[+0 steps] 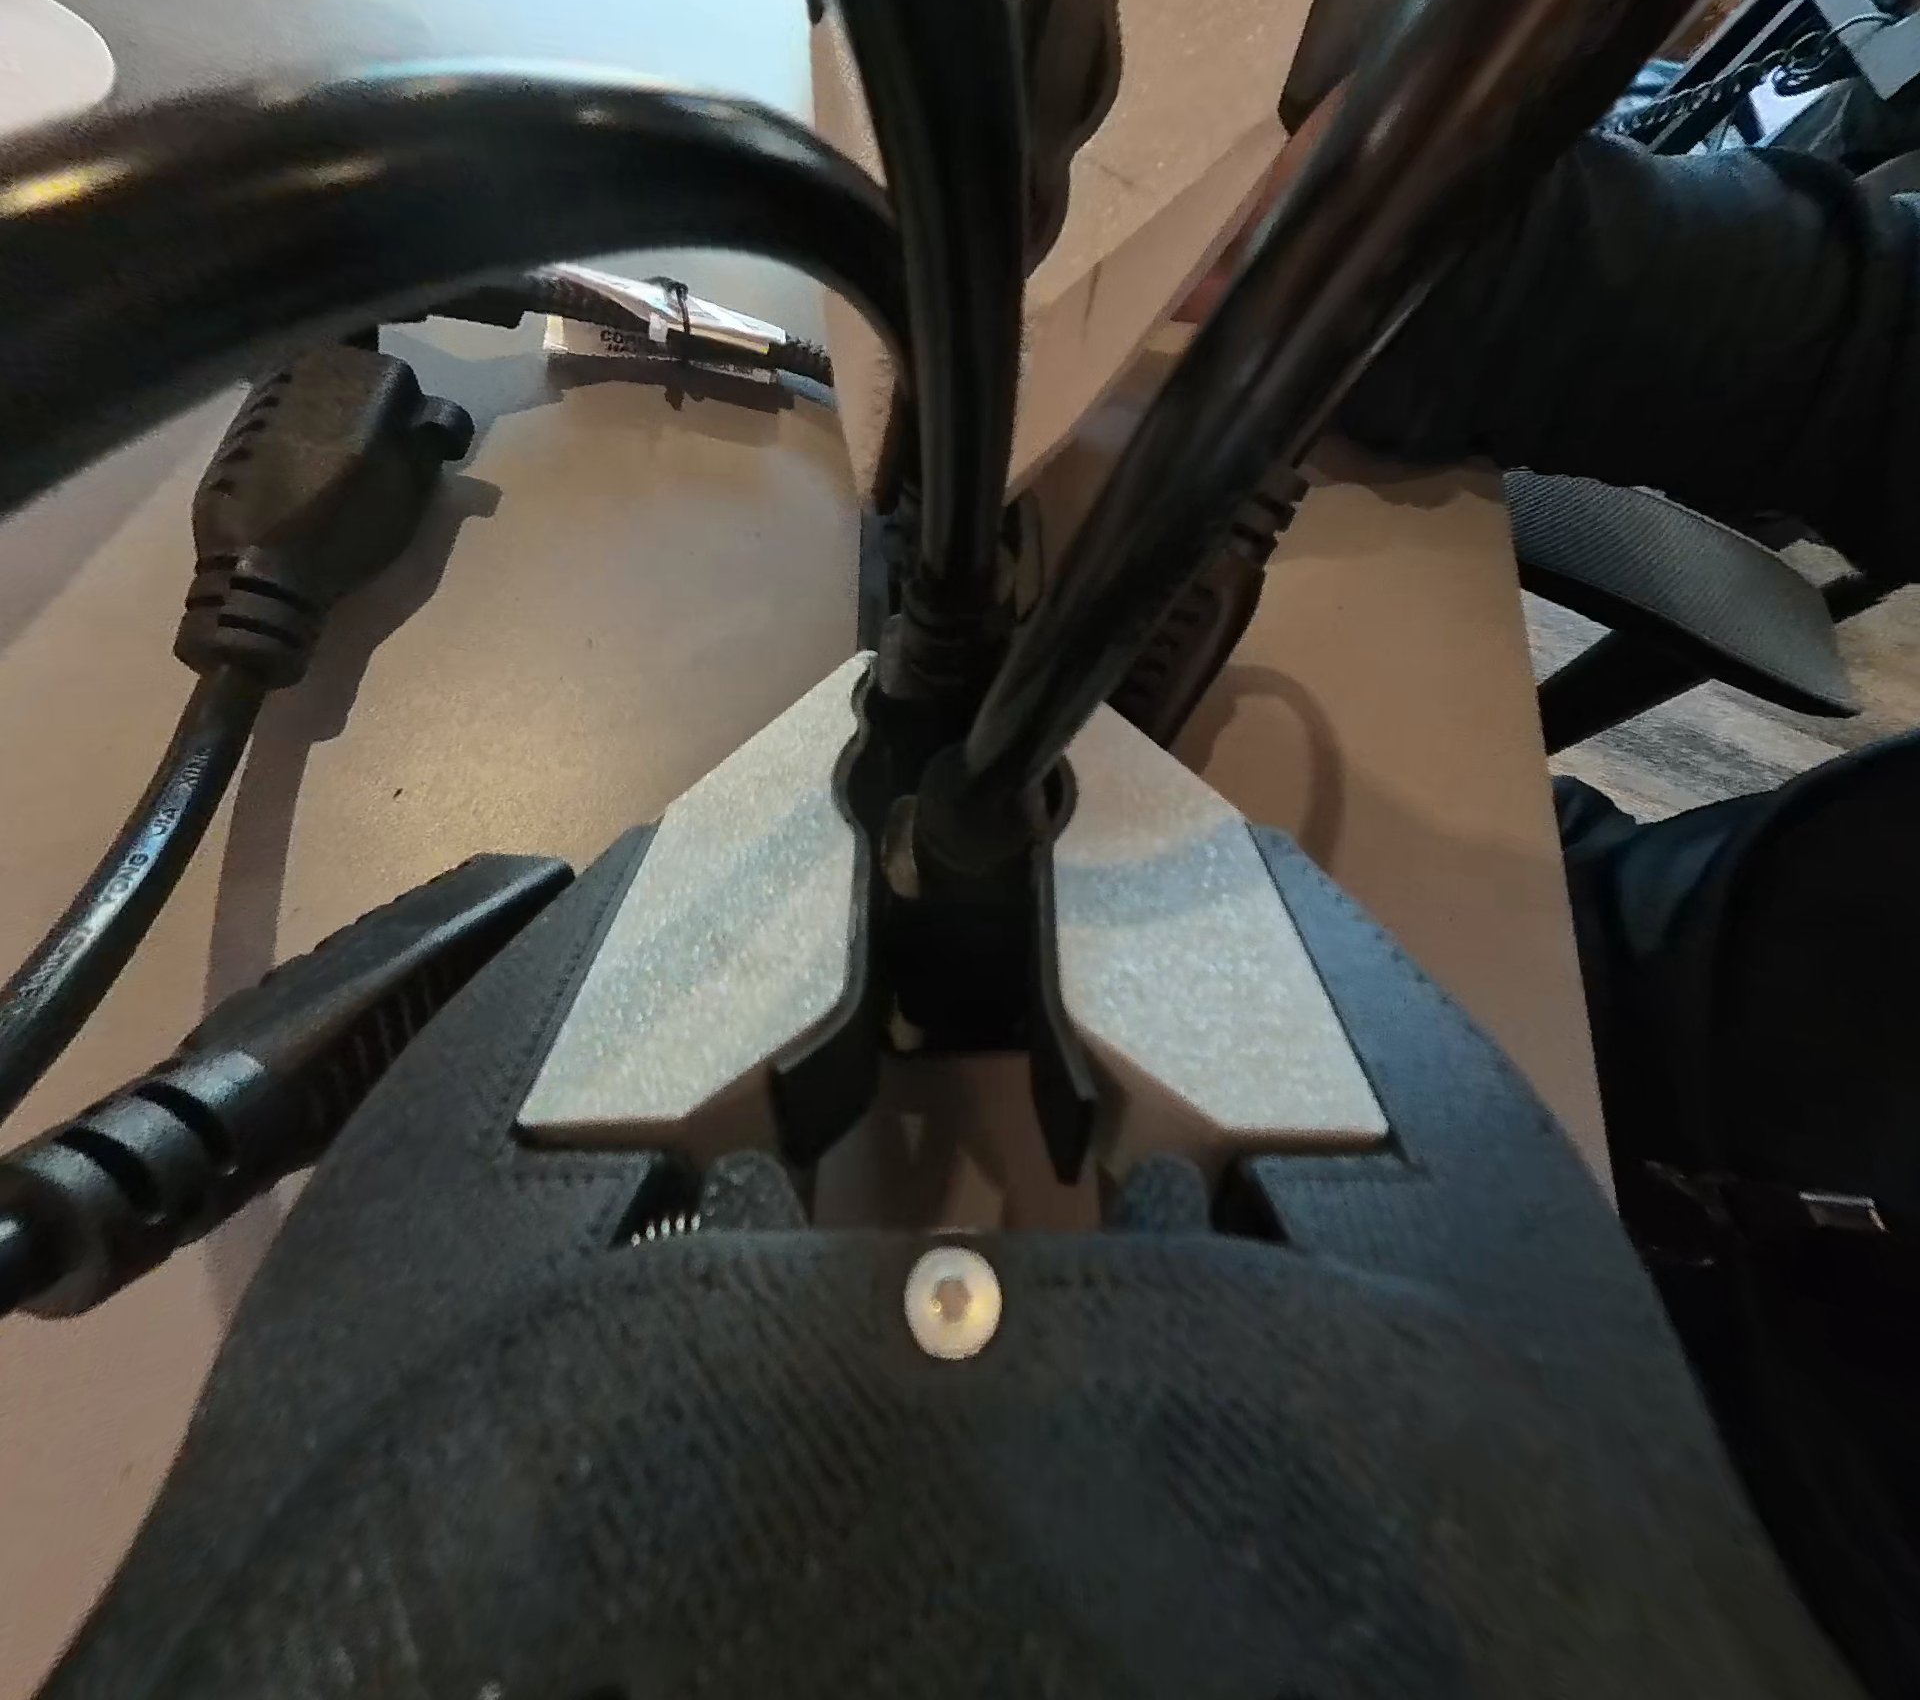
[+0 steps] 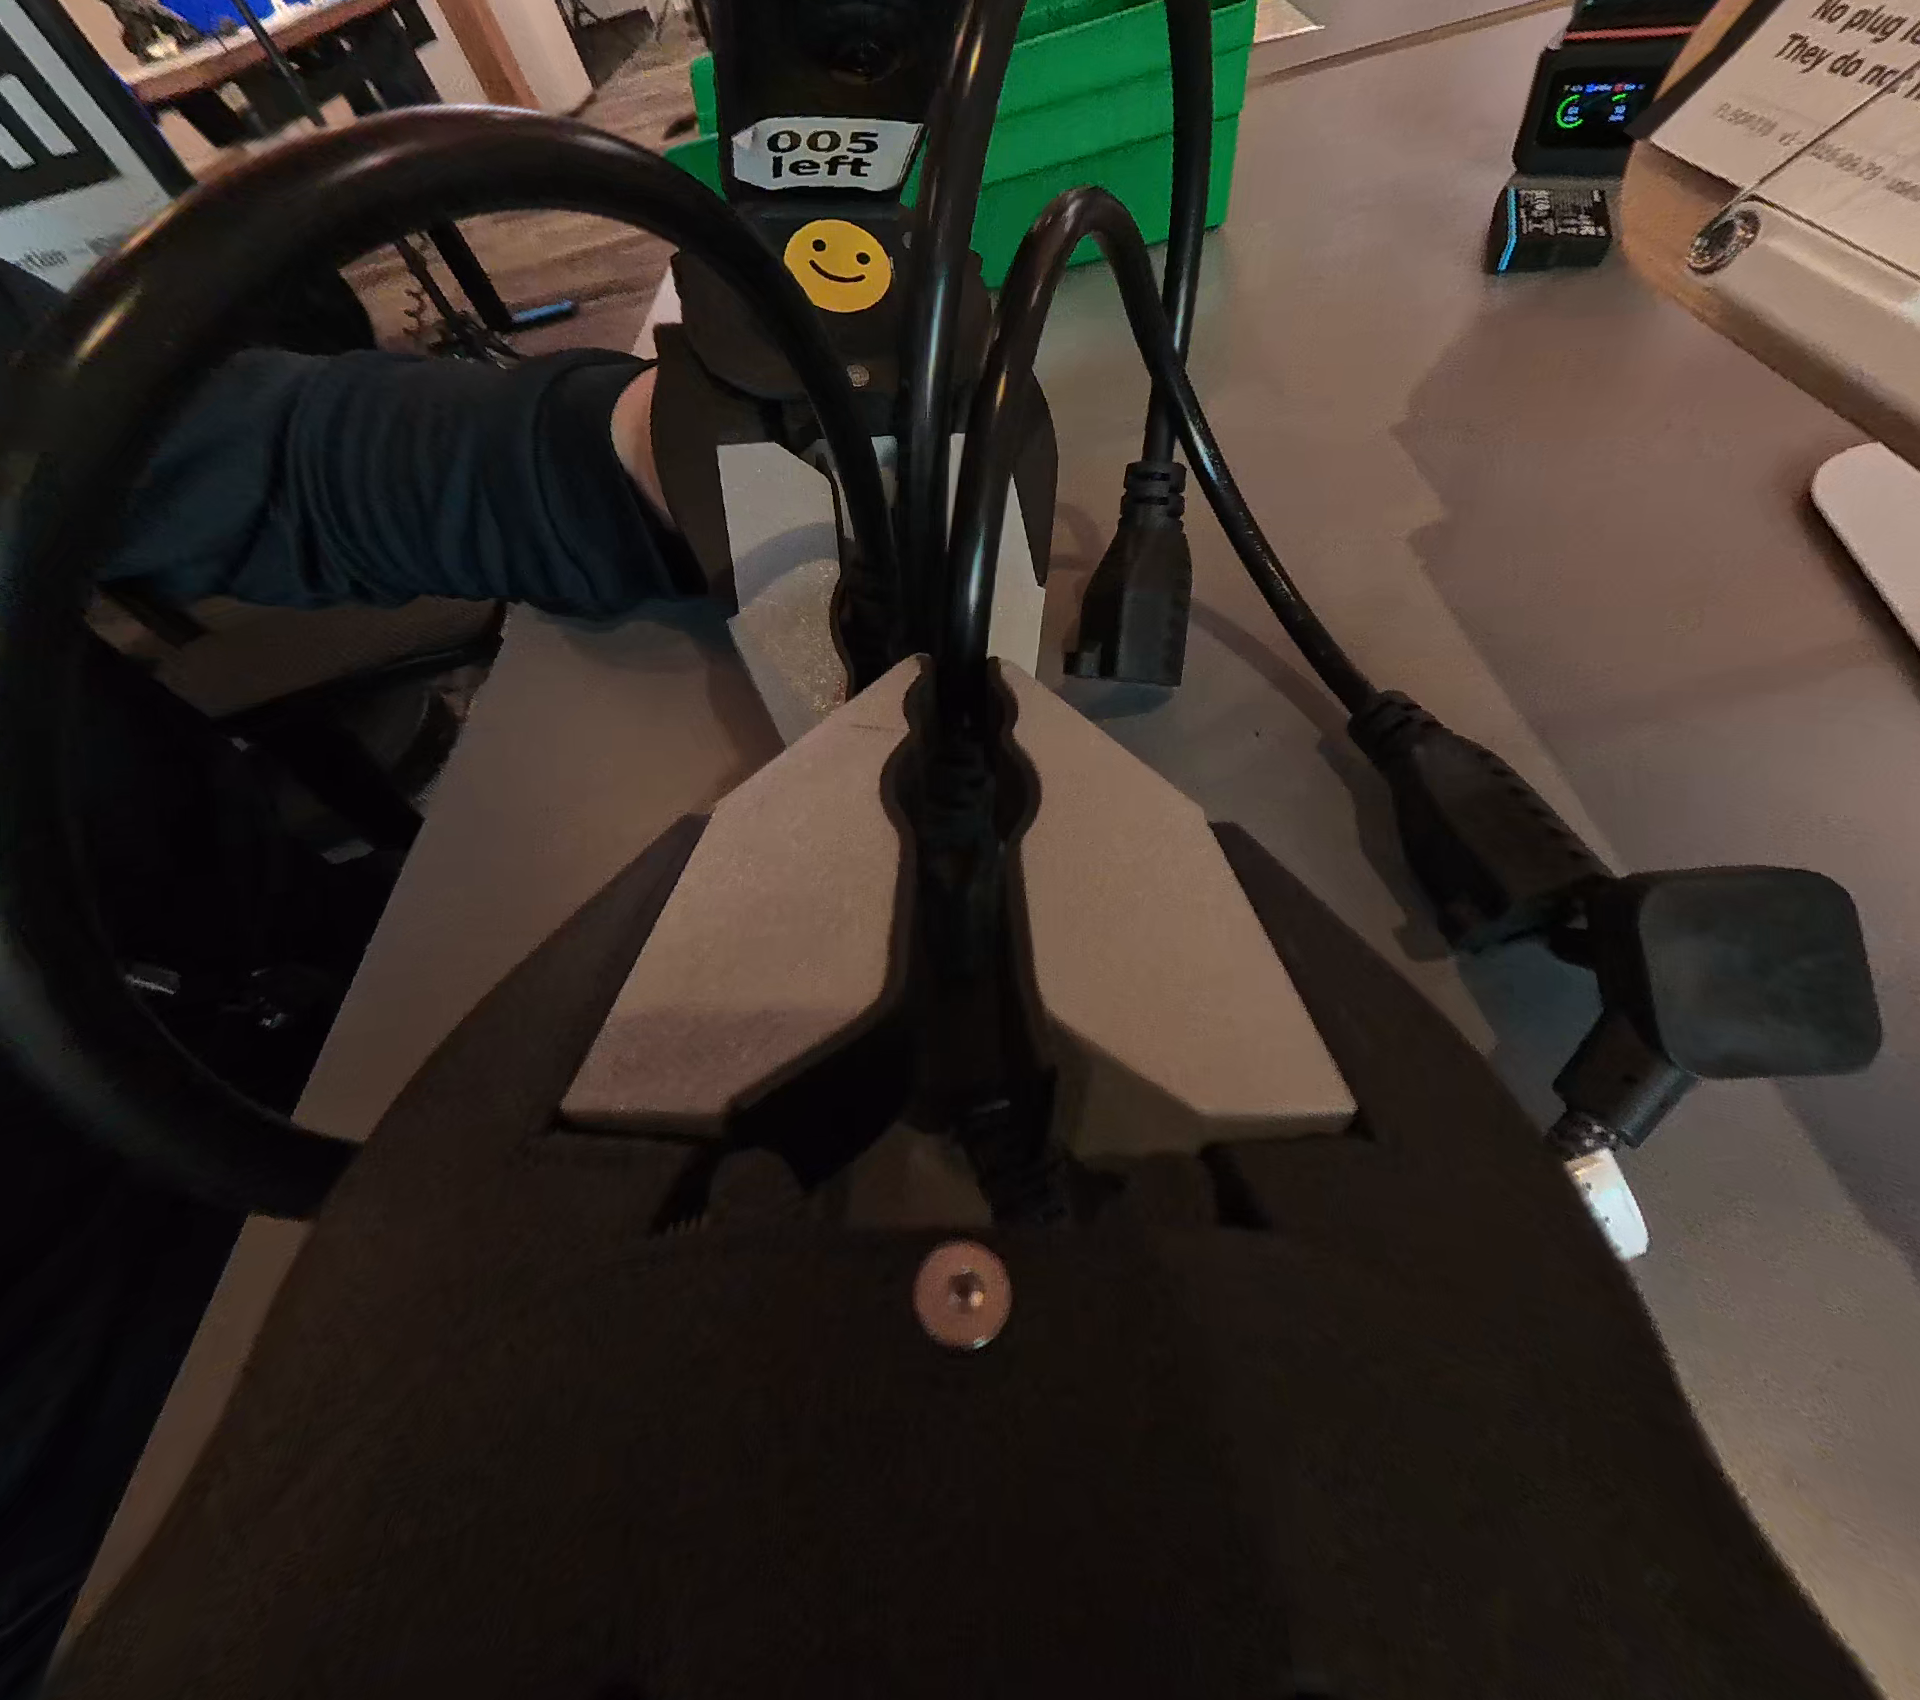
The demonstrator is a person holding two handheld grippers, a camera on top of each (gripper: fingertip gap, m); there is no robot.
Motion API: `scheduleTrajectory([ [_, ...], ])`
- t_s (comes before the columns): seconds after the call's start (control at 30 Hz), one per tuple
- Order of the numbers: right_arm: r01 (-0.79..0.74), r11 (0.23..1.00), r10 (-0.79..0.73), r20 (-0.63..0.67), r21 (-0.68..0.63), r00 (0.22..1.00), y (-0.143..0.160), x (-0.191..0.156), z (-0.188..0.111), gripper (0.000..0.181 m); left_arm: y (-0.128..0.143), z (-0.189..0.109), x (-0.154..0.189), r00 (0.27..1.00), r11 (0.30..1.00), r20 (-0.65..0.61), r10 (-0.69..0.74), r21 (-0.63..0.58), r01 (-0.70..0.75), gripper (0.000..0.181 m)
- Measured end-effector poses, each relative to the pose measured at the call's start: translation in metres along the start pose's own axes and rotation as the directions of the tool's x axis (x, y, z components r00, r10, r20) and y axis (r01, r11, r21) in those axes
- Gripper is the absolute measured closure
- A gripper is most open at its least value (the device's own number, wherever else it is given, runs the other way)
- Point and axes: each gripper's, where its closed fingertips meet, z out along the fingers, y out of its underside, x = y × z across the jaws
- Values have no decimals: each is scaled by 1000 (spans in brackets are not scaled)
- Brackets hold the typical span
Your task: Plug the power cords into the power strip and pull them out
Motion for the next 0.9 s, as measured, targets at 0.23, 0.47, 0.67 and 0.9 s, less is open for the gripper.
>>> scheduleTrajectory([
  [0.23,-3,1000,3,4,7,1000,0,0,0,176,0,0,0,1000,1000,0,1,0,-1,157],
  [0.47,-116,991,113,49,69,992,-2,9,0,176,-2,0,-3,998,998,-14,-63,9,63,156],
  [0.67,-134,988,133,7,77,991,-2,15,1,176,-3,0,-6,996,996,-16,-91,19,91,156],
  [0.9,-128,988,122,68,86,990,-2,10,-2,175,-3,1,-6,997,997,-15,-76,17,76,156],
])
